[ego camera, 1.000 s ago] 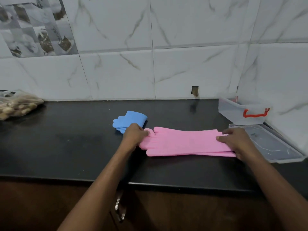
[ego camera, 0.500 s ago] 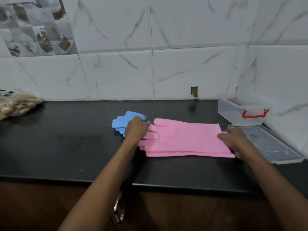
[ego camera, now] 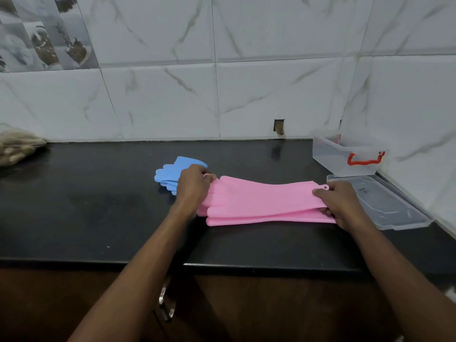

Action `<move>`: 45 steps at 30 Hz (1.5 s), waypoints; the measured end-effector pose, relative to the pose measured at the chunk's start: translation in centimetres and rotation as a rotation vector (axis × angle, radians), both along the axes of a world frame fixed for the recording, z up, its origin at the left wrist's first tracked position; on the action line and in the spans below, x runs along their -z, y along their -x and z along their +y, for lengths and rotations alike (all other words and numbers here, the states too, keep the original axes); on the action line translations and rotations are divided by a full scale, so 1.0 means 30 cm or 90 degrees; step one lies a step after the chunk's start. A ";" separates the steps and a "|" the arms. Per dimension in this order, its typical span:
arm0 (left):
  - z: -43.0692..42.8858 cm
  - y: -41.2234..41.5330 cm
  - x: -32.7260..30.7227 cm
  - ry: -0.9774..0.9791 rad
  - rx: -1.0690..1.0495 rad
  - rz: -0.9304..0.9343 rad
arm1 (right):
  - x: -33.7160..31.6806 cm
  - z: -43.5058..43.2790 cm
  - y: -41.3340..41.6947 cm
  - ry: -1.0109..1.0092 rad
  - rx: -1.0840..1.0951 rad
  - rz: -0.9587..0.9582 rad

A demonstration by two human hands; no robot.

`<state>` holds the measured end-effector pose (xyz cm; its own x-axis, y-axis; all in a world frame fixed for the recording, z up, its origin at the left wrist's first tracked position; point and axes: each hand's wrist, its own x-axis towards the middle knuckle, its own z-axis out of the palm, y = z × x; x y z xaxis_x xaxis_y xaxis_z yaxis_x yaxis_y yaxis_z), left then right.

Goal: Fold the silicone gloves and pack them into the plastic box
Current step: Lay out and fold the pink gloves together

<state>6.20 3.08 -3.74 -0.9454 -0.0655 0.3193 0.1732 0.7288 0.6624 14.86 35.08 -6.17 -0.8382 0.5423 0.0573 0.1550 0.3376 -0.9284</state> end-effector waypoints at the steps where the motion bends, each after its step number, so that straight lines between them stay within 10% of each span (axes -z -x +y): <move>1: 0.006 -0.007 0.019 0.028 -0.001 -0.020 | -0.002 -0.002 -0.003 -0.011 0.002 0.004; 22: -0.050 -0.007 0.061 0.062 0.099 -0.065 | -0.019 -0.021 -0.042 -0.117 -0.022 -0.013; 28: -0.032 -0.093 0.021 0.198 -0.014 0.133 | -0.027 -0.031 -0.062 -0.328 0.063 0.004; 34: 0.048 -0.199 0.051 0.526 0.443 0.142 | -0.029 -0.022 -0.067 -0.307 0.046 -0.022; 45: 0.021 -0.149 0.094 0.573 0.613 0.067 | -0.010 -0.047 -0.151 -0.373 0.151 -0.031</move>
<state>10.68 3.70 -6.55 -0.4626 0.8861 -0.0287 0.8864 0.4617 -0.0335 19.38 33.69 -5.87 -0.7080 0.6038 0.3664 0.3254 0.7393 -0.5896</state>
